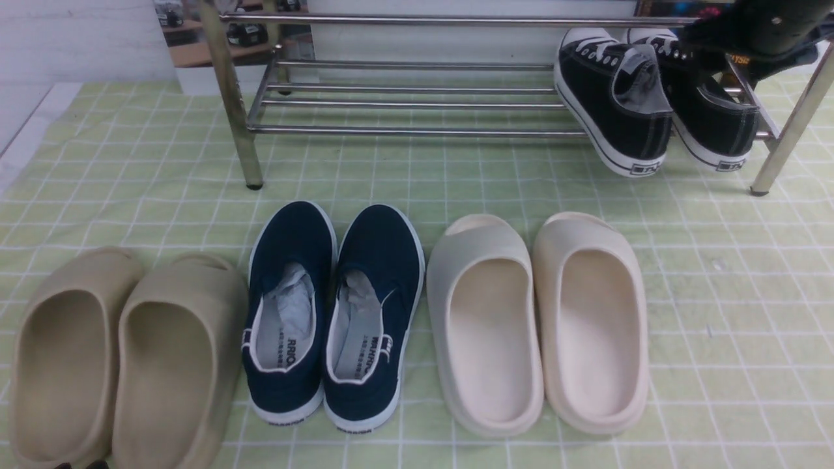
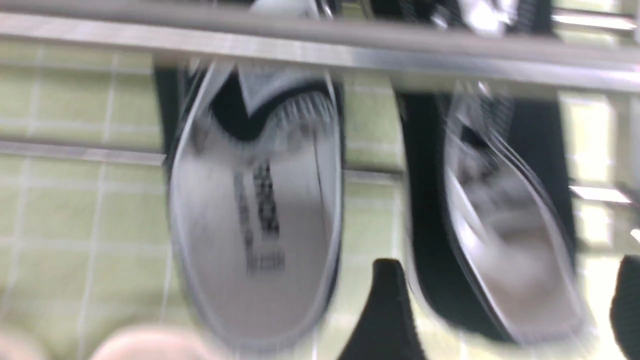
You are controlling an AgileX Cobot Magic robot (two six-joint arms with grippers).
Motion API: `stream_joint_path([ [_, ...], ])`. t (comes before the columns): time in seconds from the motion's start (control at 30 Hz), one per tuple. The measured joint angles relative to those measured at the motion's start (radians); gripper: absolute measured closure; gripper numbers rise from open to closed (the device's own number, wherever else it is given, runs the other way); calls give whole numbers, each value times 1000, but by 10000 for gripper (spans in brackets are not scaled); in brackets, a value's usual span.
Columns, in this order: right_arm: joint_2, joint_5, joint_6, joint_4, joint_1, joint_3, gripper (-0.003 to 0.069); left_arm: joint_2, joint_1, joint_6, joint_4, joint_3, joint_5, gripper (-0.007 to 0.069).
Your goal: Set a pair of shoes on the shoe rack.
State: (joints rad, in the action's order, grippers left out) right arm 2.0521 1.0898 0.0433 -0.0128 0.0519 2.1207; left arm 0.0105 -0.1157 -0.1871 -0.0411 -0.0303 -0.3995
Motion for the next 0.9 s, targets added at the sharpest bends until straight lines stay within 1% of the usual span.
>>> stream_joint_path([
  [0.1,-141,4,-23,0,0,-83,197,0,0,0,0,0,0,386],
  [0.17,-304,22,-43,1,0,-149,354,0,0,0,0,0,0,386],
  [0.2,-353,26,-43,3,0,-181,413,0,0,0,0,0,0,386],
  [0.23,-430,24,-49,4,0,-220,505,0,0,0,0,0,0,386],
  [0.27,-496,10,-50,4,0,-268,577,0,0,0,0,0,0,386],
  [0.3,-496,10,-50,4,0,-268,577,0,0,0,0,0,0,386],
  [0.33,-606,-38,-50,4,0,-382,650,0,0,0,0,0,0,386],
  [0.37,-676,-81,-50,4,0,-459,659,0,0,0,0,0,0,386],
  [0.4,-704,-102,-50,4,0,-475,661,0,0,0,0,0,0,386],
  [0.47,-879,-242,-43,13,0,-699,662,0,0,0,0,0,0,386],
  [0.5,-966,-322,-38,13,0,-844,662,0,0,0,0,0,0,386],
  [0.57,-1038,-388,-34,27,0,-952,662,0,0,0,0,0,0,386],
  [0.6,-1136,-490,-33,44,0,-1104,662,0,0,0,0,0,0,386],
  [0.63,-1163,-516,-33,49,0,-1147,662,0,0,0,0,0,0,386],
  [0.67,-1277,-619,-33,61,0,-1341,662,0,0,0,0,0,0,386],
  [0.7,-1289,-645,-33,63,0,-1362,662,0,0,0,0,0,0,386],
  [0.73,-1347,-698,-33,65,0,-1465,662,0,0,0,0,0,0,386],
  [0.83,-1531,-970,-33,58,0,-1796,662,0,0,0,0,0,0,386],
  [0.87,-1548,-998,-33,54,0,-1810,662,0,0,0,0,0,0,386],
  [0.9,-1606,-1097,-33,33,0,-1899,662,0,0,0,0,0,0,386],
])
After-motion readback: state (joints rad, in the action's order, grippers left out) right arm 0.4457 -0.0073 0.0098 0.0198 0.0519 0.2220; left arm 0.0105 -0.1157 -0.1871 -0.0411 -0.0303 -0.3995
